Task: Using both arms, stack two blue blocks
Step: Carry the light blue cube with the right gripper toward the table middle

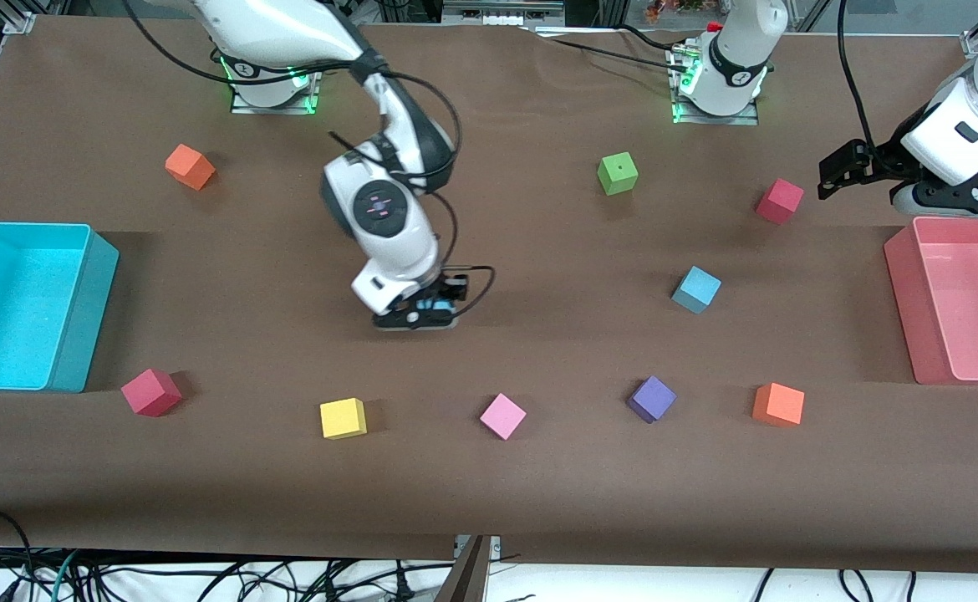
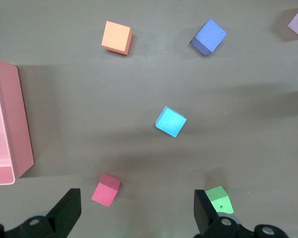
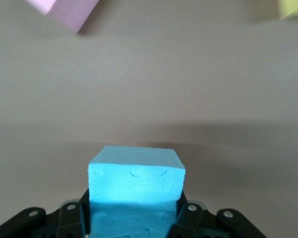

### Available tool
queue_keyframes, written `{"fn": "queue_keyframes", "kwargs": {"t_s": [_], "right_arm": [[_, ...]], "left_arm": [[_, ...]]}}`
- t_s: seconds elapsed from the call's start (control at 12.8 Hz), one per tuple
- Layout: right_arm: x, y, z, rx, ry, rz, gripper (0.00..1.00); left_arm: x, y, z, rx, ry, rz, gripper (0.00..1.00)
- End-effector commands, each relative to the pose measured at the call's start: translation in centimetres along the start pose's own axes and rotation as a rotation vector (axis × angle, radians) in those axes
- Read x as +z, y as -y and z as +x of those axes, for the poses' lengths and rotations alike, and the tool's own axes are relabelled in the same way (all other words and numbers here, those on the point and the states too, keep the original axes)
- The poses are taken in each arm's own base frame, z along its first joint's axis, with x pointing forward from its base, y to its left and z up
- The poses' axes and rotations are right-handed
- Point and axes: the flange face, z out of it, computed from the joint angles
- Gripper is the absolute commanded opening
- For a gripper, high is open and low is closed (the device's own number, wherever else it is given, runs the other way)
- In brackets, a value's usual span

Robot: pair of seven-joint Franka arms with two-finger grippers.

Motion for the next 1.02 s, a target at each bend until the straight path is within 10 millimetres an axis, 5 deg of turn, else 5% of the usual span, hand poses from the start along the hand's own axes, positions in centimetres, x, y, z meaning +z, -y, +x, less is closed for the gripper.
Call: {"fn": "queue_keyframes", "kwargs": {"t_s": [0.0,0.31,0.7,0.86,0.94], "right_arm": [[2.7,5.9,-1.9,0.055,-0.015,0.003,0.29],[5.4,10.5,-5.5,0.053,-0.031,0.025,0.29],[9.4,11.9,-8.1,0.042,-0.020,0.011,0.33],[9.4,11.8,-8.0,0.033,-0.026,0.004,0.88],[9.3,11.9,-8.0,-0.019,-0.058,-0.023,1.00]], "left_arm": [[-0.3,0.2,0.3,-0.002,0.009,0.029,1.00],[-0.2,0.3,0.3,-0.004,0.011,0.029,1.00],[-0.2,0.3,0.3,-0.004,0.012,0.029,1.00],[-0.2,0.3,0.3,-0.004,0.011,0.029,1.00],[-0.1,0.3,0.3,-0.004,0.014,0.029,1.00]]}}
